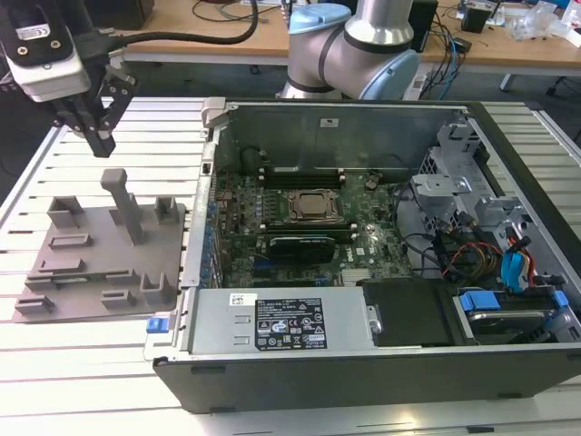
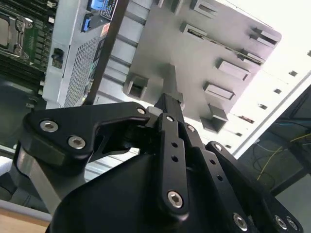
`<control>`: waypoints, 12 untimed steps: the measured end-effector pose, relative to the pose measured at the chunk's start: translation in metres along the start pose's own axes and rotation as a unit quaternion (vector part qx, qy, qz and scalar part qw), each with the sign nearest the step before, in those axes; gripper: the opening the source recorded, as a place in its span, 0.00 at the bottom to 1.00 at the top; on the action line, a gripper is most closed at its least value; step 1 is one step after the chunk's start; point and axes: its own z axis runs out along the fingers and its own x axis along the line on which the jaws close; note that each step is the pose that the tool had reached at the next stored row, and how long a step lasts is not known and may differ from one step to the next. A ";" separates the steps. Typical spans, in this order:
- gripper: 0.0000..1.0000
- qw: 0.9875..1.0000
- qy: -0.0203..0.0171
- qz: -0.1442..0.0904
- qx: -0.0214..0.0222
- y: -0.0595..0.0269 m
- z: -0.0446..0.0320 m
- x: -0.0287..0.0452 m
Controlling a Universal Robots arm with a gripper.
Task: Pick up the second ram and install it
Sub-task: 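Reach for the second ram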
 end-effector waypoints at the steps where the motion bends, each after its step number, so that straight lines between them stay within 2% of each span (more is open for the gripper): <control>1: 0.11 1.000 0.000 0.000 0.000 -0.0040 -0.0002 0.0003; 5: 0.11 1.000 0.000 0.000 0.001 -0.0325 -0.0010 0.0025; 12: 0.11 1.000 0.000 0.000 0.003 -0.0617 -0.0007 0.0075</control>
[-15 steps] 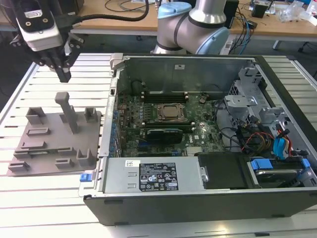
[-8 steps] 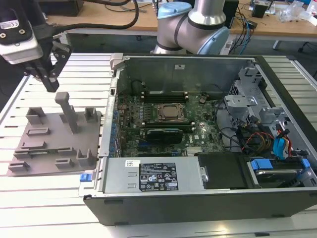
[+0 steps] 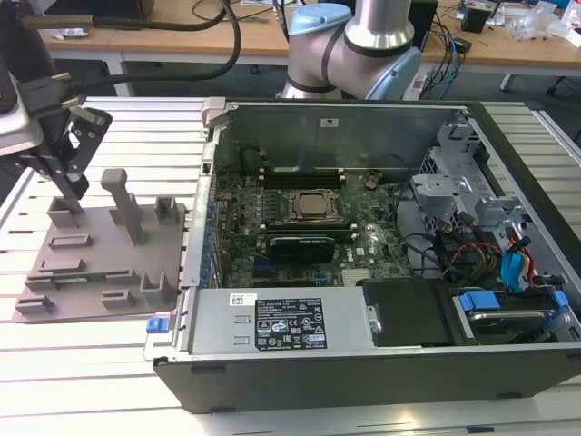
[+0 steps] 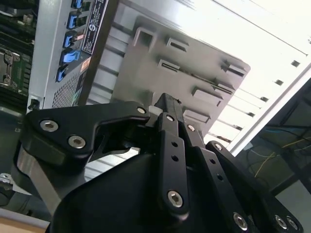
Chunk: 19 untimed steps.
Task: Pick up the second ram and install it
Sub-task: 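Reach for the second ram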
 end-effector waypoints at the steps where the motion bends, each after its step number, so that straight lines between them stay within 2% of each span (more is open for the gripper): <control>1: 0.11 1.000 0.000 0.000 0.000 -0.0029 0.0002 0.0004; 5: 0.11 1.000 0.000 0.000 0.000 -0.0116 0.0007 0.0015; 7: 0.11 1.000 0.000 0.000 0.001 -0.0117 0.0009 0.0020; 10: 0.11 1.000 0.000 0.000 0.001 0.0048 0.0026 0.0178; 12: 0.11 1.000 0.000 0.000 0.001 0.0139 0.0055 0.0336; 15: 0.11 1.000 0.000 -0.001 0.001 0.0193 0.0103 0.0501; 19: 0.11 1.000 0.000 -0.001 0.001 0.0198 0.0109 0.0514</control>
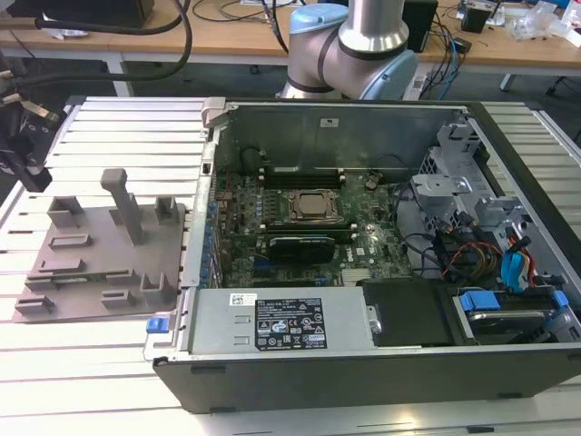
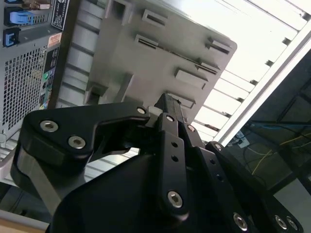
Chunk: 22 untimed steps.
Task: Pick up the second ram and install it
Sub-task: 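Reach for the second ram, then pick up the second ram and move it above second insertion slot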
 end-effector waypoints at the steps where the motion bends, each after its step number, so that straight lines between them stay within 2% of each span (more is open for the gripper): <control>1: 0.11 1.000 0.000 0.000 0.000 0.0000 0.0000 0.0000; 7: 0.11 1.000 0.000 -0.004 0.000 0.0001 0.0001 0.0002; 9: 0.11 0.999 0.001 -0.033 -0.001 0.0001 0.0001 0.0002; 11: 0.11 0.997 0.003 -0.077 -0.002 0.0001 0.0001 0.0001; 15: 0.11 0.993 0.004 -0.120 -0.003 0.0001 0.0001 0.0002; 17: 0.11 0.988 0.006 -0.153 -0.004 0.0001 0.0001 0.0001; 19: 0.11 0.985 0.006 -0.170 -0.005 0.0001 0.0001 0.0001; 21: 0.11 0.978 0.008 -0.208 -0.006 0.0001 0.0001 0.0001; 22: 0.11 0.974 0.008 -0.228 -0.006 0.0001 0.0001 0.0001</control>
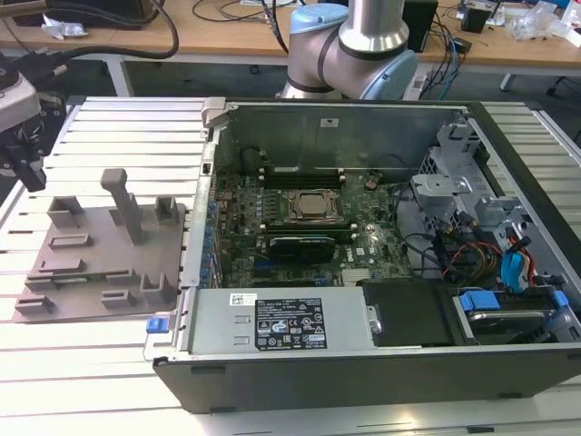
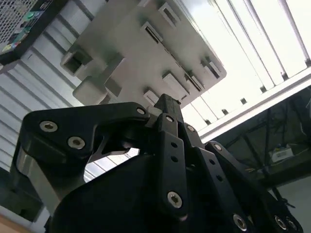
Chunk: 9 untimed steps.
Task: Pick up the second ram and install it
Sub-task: 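Pick up the second ram and move it above second insertion slot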
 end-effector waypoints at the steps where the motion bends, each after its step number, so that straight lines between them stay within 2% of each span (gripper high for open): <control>1: 0.11 1.000 0.000 -0.012 0.000 0.0000 0.0001 0.0000; 2: 0.11 1.000 0.001 -0.027 -0.001 0.0000 0.0000 0.0000; 4: 0.11 0.998 0.002 -0.061 -0.002 0.0000 0.0000 0.0000; 8: 0.11 0.996 0.003 -0.093 -0.003 0.0000 0.0000 0.0000; 9: 0.11 0.994 0.004 -0.107 -0.003 0.0000 0.0000 0.0000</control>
